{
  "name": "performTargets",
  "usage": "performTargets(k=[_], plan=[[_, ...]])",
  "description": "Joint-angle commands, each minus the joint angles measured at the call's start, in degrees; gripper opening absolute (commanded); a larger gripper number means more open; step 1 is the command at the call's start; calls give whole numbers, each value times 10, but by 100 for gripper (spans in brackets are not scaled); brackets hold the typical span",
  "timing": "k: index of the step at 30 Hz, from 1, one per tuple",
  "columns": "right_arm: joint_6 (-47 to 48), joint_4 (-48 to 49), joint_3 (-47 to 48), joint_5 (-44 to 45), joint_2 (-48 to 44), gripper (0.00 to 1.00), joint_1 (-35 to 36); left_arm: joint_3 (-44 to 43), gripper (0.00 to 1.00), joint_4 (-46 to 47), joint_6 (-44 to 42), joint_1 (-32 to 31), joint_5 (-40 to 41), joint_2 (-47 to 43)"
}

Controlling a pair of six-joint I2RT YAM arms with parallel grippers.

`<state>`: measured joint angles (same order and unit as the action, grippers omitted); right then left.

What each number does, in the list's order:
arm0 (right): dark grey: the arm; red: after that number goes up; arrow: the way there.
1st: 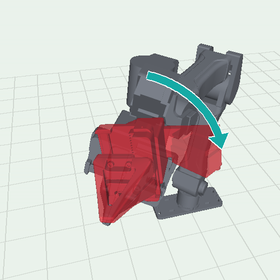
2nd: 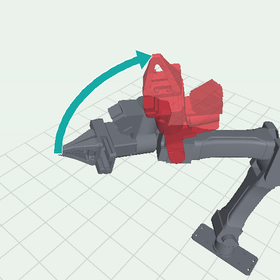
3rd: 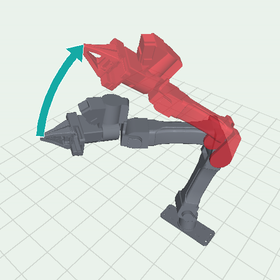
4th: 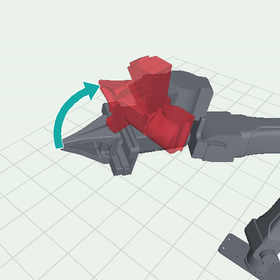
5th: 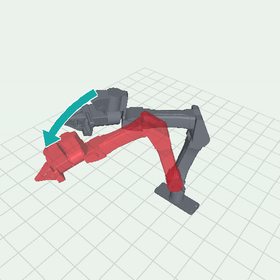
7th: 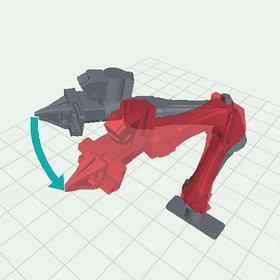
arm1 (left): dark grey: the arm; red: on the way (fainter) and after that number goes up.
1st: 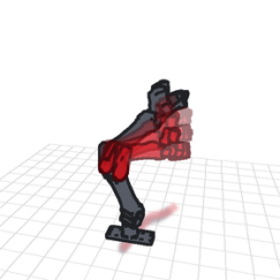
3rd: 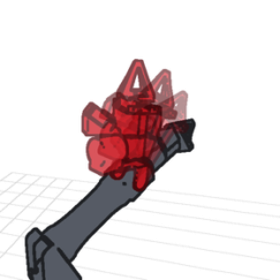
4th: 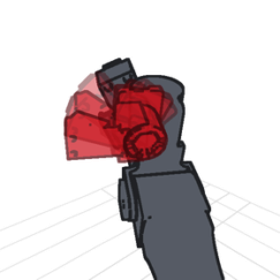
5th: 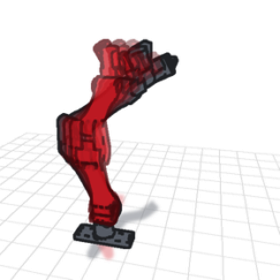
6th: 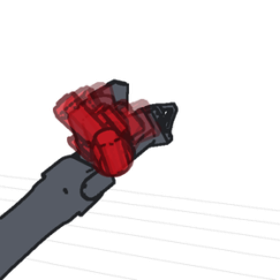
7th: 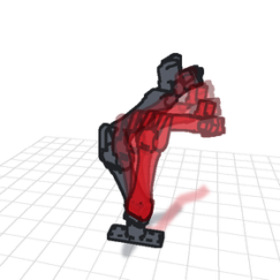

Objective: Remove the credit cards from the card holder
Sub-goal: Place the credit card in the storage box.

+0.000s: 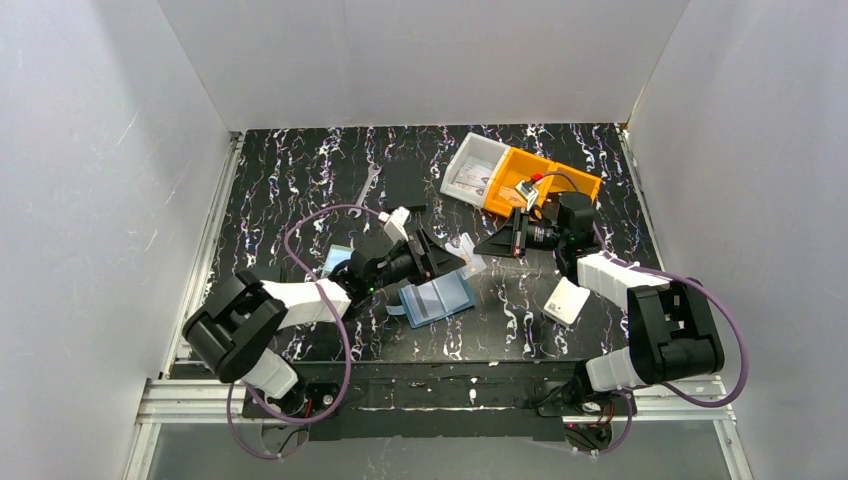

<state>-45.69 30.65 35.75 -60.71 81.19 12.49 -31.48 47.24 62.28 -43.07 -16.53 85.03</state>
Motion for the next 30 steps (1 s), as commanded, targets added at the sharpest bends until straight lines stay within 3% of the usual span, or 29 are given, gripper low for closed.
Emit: performTargets(k=[1, 4, 7, 12, 17, 20, 23, 28, 30], plan=[[-8, 32, -2, -12, -14, 1, -2, -26, 64, 97, 29, -5, -26, 37], [-6, 30, -3, -12, -14, 1, -2, -25, 44, 157, 51, -5, -40, 71], [0, 25, -2, -10, -13, 1, -2, -24, 0, 221, 70, -5, -60, 103], [78, -43, 6, 3, -27, 4, -2, -2, 0, 263, 71, 0, -64, 114], [220, -153, 37, -1, -57, 42, -2, 22, 0, 193, 18, 22, -110, 71], [334, -239, 74, -23, -63, 67, -2, 0, 0, 32, -66, 38, -195, 23], [502, -396, 127, -33, -65, 98, -1, -51, 0, -216, -214, 37, -237, -58], [806, -643, 215, -43, -56, 98, 26, -176, 0, -624, -481, 27, -248, -120], [926, -738, 250, -67, -44, 98, 43, -232, 0, -713, -536, 20, -251, -109]])
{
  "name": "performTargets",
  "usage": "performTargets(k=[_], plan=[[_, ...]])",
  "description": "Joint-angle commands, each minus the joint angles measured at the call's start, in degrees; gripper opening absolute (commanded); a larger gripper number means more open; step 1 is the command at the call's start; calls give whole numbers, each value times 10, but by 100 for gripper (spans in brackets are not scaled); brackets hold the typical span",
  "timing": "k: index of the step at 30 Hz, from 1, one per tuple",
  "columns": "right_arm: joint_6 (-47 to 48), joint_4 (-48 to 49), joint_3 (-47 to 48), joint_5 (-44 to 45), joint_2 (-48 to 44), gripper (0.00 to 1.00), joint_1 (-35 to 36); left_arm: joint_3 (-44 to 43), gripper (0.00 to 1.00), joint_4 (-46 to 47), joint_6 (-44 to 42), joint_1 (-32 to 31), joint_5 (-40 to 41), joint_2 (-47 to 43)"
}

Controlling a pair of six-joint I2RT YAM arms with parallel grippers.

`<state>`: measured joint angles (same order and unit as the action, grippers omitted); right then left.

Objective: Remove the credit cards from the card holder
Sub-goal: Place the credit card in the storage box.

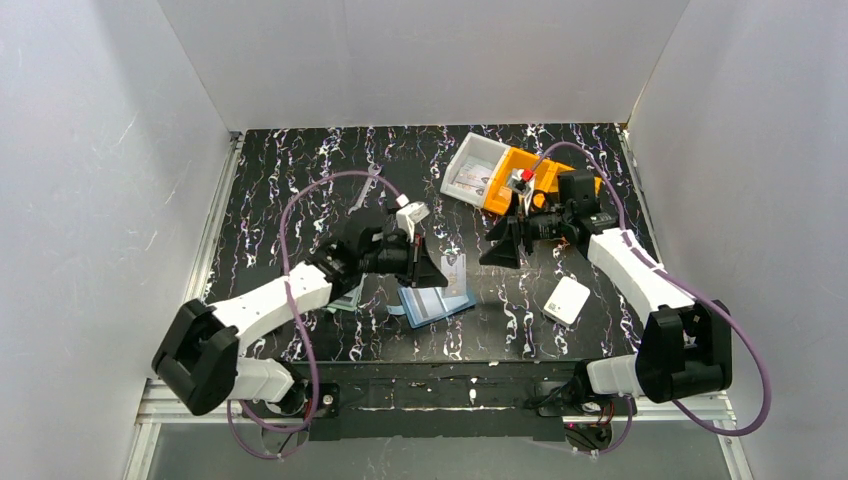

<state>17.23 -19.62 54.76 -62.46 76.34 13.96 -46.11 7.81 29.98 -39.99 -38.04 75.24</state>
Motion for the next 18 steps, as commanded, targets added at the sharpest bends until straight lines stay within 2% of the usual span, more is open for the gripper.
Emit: performTargets(k=[1, 3, 8, 12, 18], plan=[[352, -287, 79, -56, 12, 98, 41, -102, 0, -347, -232, -16, -34, -7], [425, -356, 109, -62, 27, 98, 72, -123, 0, -371, -252, -25, -30, 2], [404, -365, 128, -87, 47, 98, 128, -158, 0, -391, -268, -41, -12, 21], [289, -268, 96, -88, 38, 91, 136, -169, 0, -380, -263, -49, -15, 26], [101, -76, 12, -95, 6, 68, 147, -166, 0, -350, -247, -58, -16, 29]])
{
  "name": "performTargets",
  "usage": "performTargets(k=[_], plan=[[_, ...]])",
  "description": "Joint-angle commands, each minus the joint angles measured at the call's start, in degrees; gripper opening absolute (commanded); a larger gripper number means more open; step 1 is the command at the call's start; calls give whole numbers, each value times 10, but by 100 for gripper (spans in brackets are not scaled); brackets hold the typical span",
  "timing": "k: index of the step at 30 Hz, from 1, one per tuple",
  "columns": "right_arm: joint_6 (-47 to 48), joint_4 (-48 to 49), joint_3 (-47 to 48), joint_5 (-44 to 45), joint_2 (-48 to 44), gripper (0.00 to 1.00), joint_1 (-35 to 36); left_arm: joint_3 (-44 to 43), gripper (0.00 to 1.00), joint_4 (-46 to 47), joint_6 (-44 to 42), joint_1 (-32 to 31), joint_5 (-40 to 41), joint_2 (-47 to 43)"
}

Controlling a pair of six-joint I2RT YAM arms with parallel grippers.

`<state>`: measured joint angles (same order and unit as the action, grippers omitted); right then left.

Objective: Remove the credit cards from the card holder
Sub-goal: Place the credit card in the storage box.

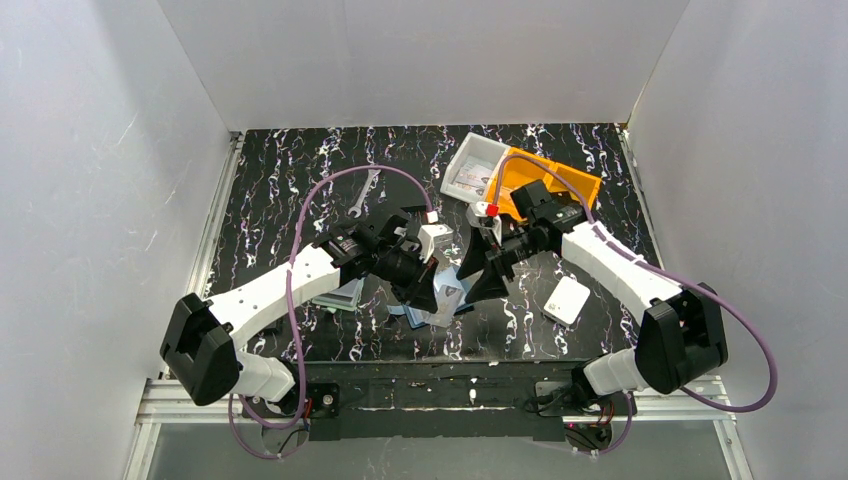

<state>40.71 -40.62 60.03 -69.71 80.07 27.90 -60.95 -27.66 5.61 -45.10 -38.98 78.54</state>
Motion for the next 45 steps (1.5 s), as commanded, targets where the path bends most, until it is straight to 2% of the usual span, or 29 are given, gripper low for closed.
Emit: performTargets(k=[1, 4, 6, 10, 11, 12, 15, 17, 19, 20, 21, 23, 25, 32, 36, 41, 45], plan=[[-154, 156, -51, -22, -36, 65, 8, -16, 0, 9, 0, -6, -7, -5], [-194, 201, -68, -22, -41, 60, 9, -11, 0, 28, 9, -7, -12, -8], [-208, 213, -72, -28, -40, 52, 9, -9, 0, 37, 15, -7, -14, -8], [-235, 234, -71, -55, -35, 7, 10, -6, 0, 45, 27, -7, -5, -8], [-240, 235, -70, -58, -36, 1, 10, -5, 0, 45, 32, -8, 11, -12], [-246, 237, -69, -58, -38, 1, 9, -2, 5, 47, 39, -7, 28, -20], [-301, 286, -88, -68, -55, 1, -10, 34, 36, 80, 76, 5, 76, -76], [-400, 397, -127, -73, -73, 1, -29, 87, 55, 140, 121, 28, 91, -134], [-475, 478, -155, -69, -86, 1, -43, 173, 79, 249, 200, 57, 110, -209], [-481, 481, -158, -65, -88, 1, -49, 219, 92, 312, 238, 69, 119, -247], [-485, 480, -158, -59, -87, 1, -55, 264, 98, 366, 278, 77, 143, -283], [-520, 496, -153, -49, -83, 1, -69, 335, 98, 461, 336, 84, 181, -335], [-574, 530, -152, -18, -75, 1, -78, 385, 98, 529, 381, 87, 185, -355], [-807, 665, -188, 104, -47, 1, -114, 452, 95, 708, 493, 87, 191, -280], [-889, 679, -190, 135, -27, 1, -114, 446, 94, 775, 530, 81, 232, -231], [-993, 771, -213, 135, -11, 1, -113, 413, 89, 807, 541, 53, 280, -167], [-1005, 781, -219, 140, -11, 1, -112, 392, 80, 834, 558, 39, 297, -117]])
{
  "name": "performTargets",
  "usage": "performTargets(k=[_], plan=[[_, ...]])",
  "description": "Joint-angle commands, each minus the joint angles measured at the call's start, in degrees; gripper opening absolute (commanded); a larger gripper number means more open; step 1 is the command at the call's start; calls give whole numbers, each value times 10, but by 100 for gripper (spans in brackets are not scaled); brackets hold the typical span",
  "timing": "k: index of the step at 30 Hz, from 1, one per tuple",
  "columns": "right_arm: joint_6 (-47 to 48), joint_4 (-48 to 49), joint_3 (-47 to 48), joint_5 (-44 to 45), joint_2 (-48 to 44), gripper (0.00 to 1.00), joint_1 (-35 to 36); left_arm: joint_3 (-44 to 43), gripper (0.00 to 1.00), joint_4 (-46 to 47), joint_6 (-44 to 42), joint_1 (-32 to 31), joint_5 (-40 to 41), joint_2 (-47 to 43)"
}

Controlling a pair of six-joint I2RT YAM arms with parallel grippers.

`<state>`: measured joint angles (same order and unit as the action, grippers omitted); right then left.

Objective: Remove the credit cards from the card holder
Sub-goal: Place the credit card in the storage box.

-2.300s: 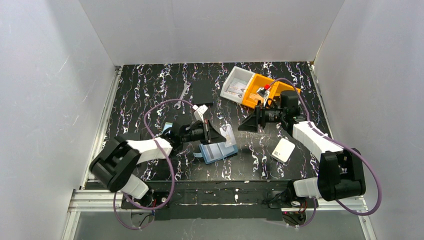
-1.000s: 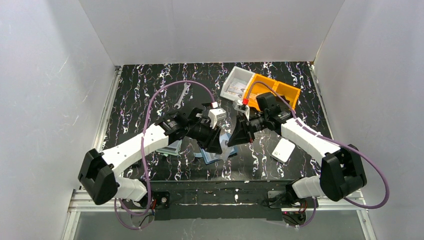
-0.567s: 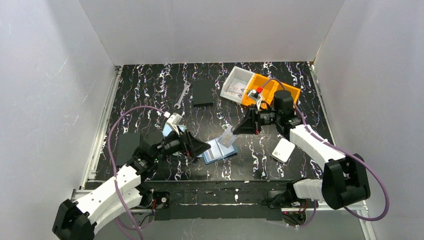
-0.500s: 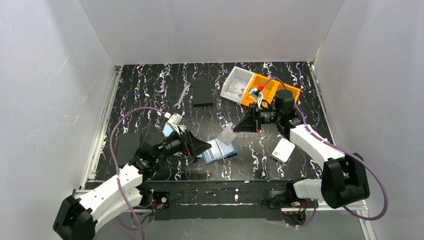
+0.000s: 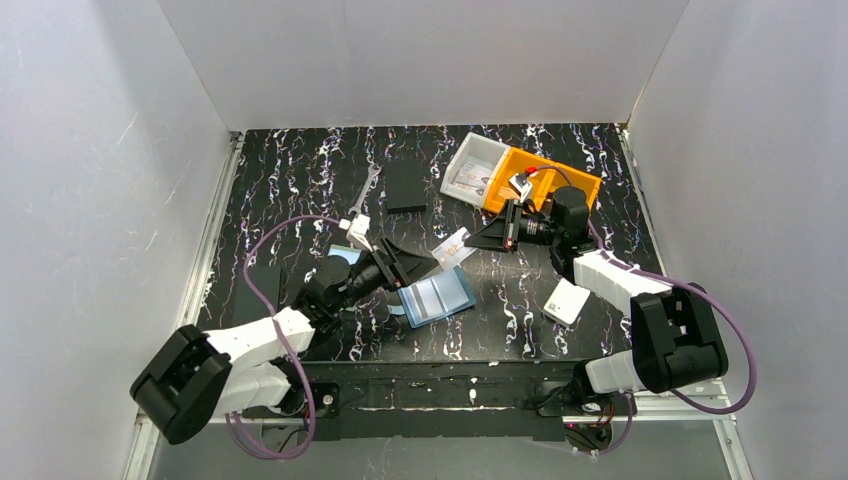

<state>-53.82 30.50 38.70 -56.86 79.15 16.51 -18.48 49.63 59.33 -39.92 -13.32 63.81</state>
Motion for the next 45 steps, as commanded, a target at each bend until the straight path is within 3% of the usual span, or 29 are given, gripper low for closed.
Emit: performTargets(k=[1, 7, 13, 17, 23, 25, 29, 32, 33, 35, 38, 45], plan=[[-63, 76, -9, 13, -4, 1, 2, -37, 77, 70, 26, -15, 40, 42], [-65, 88, -22, 15, -13, 1, 3, -71, 52, 138, 49, -23, 8, 125], [-65, 90, -23, 11, -15, 1, 4, -83, 37, 227, 85, -26, -6, 203], [-39, 64, -21, 14, -22, 1, 4, -91, 2, 276, 102, -26, -21, 235], [73, -34, -8, 24, -36, 3, 4, -66, 0, 288, 79, -25, -25, 219], [140, -82, 3, 24, -42, 26, 3, -49, 0, 276, 50, -24, -34, 201], [321, -190, 35, -4, -60, 67, 0, -36, 0, 170, -33, -12, -94, 131], [495, -319, 72, -13, -78, 93, 0, -59, 0, -35, -154, -11, -147, 53], [559, -371, 83, -11, -85, 98, 0, -70, 0, -111, -197, -12, -158, 29], [666, -456, 105, -7, -98, 98, 0, -89, 0, -224, -263, -12, -174, -9], [804, -557, 122, -18, -112, 98, 0, -108, 0, -315, -320, -13, -199, -48], [995, -718, 186, -86, -84, 99, 1, -143, 0, -403, -376, -23, -210, -61]])
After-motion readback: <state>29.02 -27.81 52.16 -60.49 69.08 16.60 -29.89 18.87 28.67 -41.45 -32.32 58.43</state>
